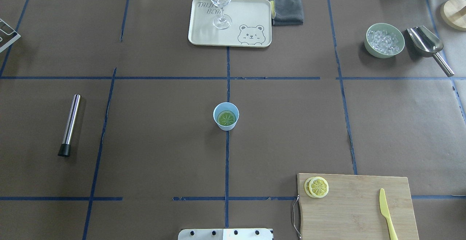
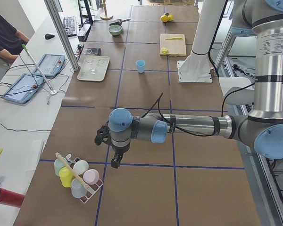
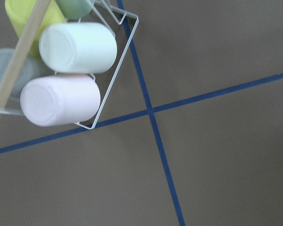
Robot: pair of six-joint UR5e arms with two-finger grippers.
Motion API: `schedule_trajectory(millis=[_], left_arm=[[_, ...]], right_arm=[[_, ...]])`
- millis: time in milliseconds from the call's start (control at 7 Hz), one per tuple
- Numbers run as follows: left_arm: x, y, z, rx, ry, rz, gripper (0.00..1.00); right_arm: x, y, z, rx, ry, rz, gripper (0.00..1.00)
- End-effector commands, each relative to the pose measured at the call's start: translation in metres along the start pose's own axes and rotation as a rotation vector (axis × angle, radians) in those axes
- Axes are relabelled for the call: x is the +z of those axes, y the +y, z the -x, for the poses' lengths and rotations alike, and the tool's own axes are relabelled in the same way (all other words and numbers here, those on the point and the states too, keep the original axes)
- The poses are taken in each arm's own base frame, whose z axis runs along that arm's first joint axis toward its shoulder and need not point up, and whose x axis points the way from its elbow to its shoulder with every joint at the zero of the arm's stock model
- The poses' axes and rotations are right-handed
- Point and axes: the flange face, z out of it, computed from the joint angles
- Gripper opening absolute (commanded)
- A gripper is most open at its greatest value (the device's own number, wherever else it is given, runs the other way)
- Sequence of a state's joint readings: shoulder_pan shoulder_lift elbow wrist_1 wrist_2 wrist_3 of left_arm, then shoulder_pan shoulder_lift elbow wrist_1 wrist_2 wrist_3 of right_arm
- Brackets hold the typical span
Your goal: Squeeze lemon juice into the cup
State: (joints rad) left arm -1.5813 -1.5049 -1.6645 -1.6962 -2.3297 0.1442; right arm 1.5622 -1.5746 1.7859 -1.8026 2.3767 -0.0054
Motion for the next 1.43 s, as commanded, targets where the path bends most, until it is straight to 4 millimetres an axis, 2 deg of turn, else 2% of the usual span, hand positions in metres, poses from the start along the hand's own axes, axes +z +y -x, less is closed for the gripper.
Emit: schedule_trajectory(millis=[0, 429, 714, 1286], left_arm=[[-0.005, -0.009, -0.004, -0.102, -0.006, -0.021, 1.00], [-0.008, -0.012, -0.006, -0.098, -0.012, -0.027, 1.00], [-0.009, -0.013, -0.006, -0.096, -0.012, -0.029, 1.00], [-0.009, -0.013, -0.006, -0.122, -0.012, -0.028, 1.00]], right_arm=[[0.007, 0.007, -0.009, 0.014, 0.000, 0.014, 1.00], [0.023, 0.001, -0.025, 0.046, 0.002, 0.047, 1.00], [0.046, -0.002, -0.049, 0.022, 0.000, 0.015, 1.00], [0.043, -0.006, -0.046, -0.003, 0.001, -0.018, 1.00]])
